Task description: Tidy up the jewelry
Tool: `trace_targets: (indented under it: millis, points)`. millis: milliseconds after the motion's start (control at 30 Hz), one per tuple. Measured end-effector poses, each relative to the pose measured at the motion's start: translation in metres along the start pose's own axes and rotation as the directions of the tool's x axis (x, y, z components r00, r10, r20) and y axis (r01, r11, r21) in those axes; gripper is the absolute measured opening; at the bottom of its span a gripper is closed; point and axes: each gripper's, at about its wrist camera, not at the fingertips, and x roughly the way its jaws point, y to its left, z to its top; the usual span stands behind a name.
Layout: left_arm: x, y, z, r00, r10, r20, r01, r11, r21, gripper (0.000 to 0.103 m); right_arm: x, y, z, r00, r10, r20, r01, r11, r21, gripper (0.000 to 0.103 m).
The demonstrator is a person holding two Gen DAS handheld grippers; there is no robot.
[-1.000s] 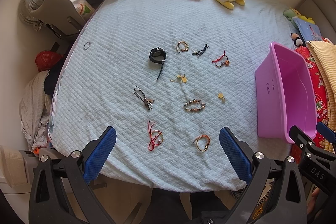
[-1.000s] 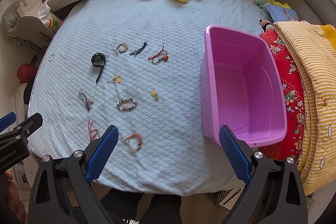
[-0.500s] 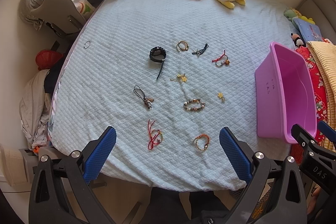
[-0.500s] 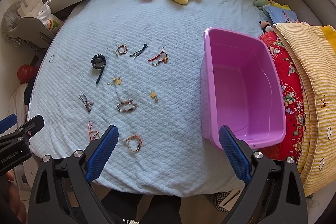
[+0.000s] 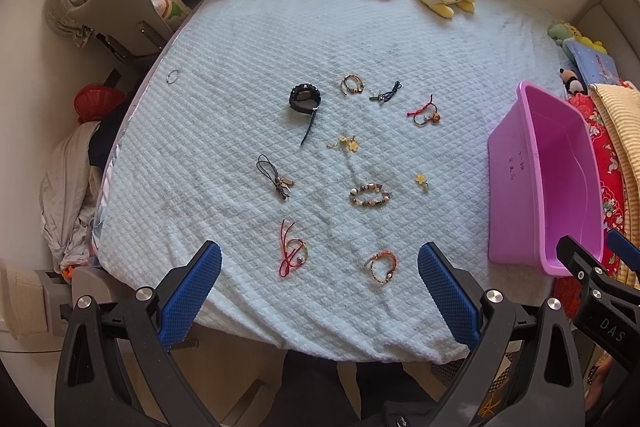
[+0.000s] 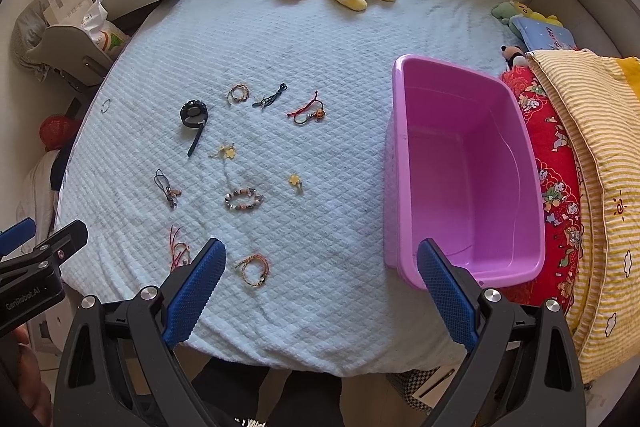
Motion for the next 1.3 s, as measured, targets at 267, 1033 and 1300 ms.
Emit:
trace_targets:
  millis: [267, 1033, 1300]
  points:
    - [-0.005, -0.004, -0.016, 0.999, 0.042, 0.021, -0.041, 0.998, -0.045, 0.097, 0.001, -0.013, -0.006, 0.997, 0.076, 0.023, -0.075, 0.996, -0.036, 0.092]
    - [0.101, 0.134, -0.083, 0.999, 0.033, -0.001, -0.033, 0.999, -0.017, 0.097, 0.077, 0.073, -0.107, 0.993, 0.101, 0.065, -0.105, 0.993, 0.049, 0.092]
    - [0.167, 0.109, -0.11, 0.996, -0.051, 0.07, 0.046, 0.996, 0.072, 0.086, 0.136, 0.091, -0.144, 0.997, 0.041, 0.063, -0.046, 0.996, 0.077, 0.092]
